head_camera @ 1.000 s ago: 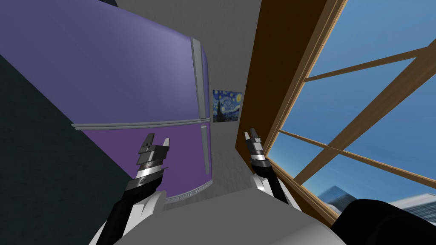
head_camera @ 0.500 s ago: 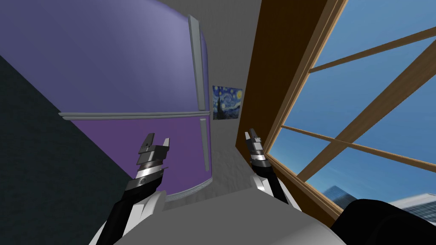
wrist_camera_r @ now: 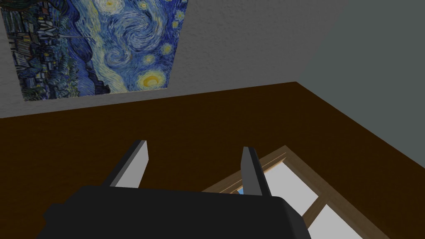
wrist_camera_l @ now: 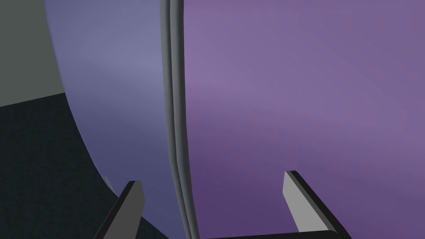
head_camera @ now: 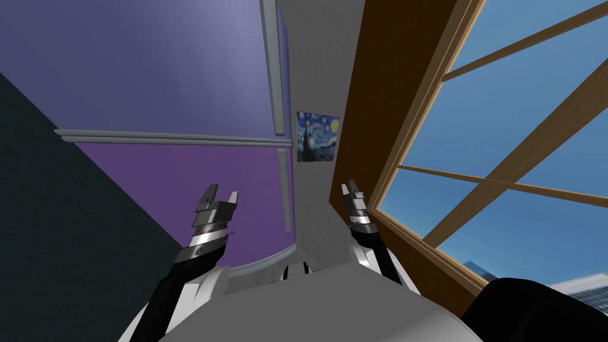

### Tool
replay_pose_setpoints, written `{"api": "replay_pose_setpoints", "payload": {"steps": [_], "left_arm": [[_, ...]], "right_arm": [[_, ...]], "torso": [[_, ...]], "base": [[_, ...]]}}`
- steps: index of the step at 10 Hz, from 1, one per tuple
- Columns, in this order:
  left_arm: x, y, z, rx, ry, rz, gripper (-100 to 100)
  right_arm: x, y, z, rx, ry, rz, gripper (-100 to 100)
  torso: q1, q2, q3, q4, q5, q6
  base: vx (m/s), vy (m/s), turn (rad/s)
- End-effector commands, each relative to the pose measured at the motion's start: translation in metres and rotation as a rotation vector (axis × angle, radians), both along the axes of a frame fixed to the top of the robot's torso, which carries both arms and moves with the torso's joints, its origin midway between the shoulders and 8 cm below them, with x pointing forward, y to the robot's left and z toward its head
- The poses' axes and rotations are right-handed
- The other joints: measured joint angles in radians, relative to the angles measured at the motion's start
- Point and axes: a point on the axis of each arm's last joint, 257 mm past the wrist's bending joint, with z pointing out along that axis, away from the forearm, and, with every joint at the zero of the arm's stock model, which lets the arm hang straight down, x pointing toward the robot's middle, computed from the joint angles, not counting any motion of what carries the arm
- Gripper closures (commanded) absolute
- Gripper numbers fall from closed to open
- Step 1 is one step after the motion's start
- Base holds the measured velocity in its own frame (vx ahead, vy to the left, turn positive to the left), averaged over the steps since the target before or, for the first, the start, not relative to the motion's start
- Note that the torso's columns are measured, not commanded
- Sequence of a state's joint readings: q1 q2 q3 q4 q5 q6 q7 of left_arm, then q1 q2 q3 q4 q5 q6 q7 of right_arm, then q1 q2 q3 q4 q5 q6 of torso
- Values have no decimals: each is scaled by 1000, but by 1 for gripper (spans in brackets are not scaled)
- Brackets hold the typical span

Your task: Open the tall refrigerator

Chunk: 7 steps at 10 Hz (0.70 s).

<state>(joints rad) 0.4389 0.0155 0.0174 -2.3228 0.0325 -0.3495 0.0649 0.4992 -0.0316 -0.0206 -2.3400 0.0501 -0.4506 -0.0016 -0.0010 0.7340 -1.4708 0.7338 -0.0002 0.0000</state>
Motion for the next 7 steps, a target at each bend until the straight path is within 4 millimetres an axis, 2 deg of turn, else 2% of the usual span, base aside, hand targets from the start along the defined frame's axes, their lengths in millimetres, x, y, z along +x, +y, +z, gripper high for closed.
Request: {"api": "replay_pose_setpoints", "payload": {"steps": [1,7], "left_arm": [[9,-5,8,55,9,-31,-100],[32,-9,40,113,12,-67,-100]], "right_arm": [[0,0,0,0,0,0,0],[0,0,0,0,0,0,0]], "torso": [[0,2,-5,3,0,0],[0,4,-6,4,0,0]], "base": [[22,-53,42],[22,-75,51]]}}
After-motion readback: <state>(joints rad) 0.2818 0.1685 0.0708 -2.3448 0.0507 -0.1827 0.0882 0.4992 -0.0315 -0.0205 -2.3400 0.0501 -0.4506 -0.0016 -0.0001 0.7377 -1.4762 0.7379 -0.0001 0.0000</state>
